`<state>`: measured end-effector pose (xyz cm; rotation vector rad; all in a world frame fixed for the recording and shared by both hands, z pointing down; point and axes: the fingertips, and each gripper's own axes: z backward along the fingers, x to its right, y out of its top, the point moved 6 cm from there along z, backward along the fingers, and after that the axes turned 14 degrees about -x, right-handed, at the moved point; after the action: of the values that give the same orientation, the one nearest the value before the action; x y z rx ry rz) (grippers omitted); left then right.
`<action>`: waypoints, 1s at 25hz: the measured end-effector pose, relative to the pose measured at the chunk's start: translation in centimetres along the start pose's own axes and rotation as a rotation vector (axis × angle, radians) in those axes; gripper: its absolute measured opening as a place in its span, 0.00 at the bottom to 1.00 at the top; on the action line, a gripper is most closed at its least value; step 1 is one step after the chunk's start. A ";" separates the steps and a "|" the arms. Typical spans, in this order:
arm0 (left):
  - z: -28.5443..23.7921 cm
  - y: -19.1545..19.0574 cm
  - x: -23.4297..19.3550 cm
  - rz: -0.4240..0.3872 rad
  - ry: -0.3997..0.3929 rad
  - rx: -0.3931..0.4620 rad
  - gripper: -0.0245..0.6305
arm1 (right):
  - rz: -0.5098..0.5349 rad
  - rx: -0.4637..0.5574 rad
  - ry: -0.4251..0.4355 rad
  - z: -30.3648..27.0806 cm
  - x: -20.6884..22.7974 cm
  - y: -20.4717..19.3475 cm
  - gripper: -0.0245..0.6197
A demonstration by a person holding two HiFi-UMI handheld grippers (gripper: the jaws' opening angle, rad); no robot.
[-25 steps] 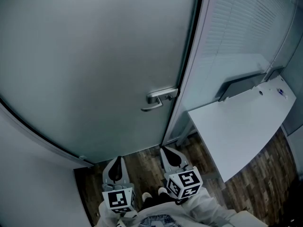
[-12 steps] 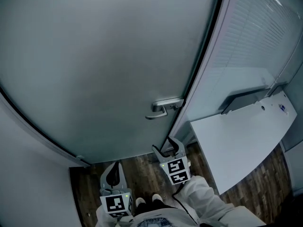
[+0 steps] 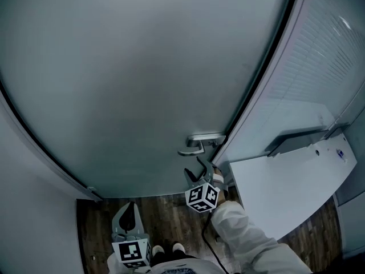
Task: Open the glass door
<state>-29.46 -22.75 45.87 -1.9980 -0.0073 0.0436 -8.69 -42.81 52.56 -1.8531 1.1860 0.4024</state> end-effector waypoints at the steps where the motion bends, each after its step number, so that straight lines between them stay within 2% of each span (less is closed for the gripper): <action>1: -0.2 -0.1 0.0 0.003 0.006 0.001 0.04 | 0.032 -0.011 -0.007 -0.8 0.0 -0.1 0.46; 9: -1.1 -0.7 0.1 0.018 0.040 -0.009 0.04 | 0.280 -0.055 -0.081 -5.2 0.2 0.4 0.43; 16: -1.7 -1.3 0.2 0.034 0.066 -0.024 0.04 | 0.337 -0.041 -0.128 -7.0 0.1 0.8 0.28; 22: -1.4 -1.2 0.2 0.030 0.080 -0.031 0.04 | 0.422 -0.054 -0.164 -7.1 0.0 1.4 0.26; 25: -1.6 -1.2 0.5 0.029 0.075 -0.035 0.04 | 0.531 -0.090 -0.201 -7.4 -0.4 1.6 0.24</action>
<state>-28.93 -23.72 47.67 -2.0340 0.0692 -0.0131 -11.50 -48.82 56.21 -1.5064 1.5295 0.9264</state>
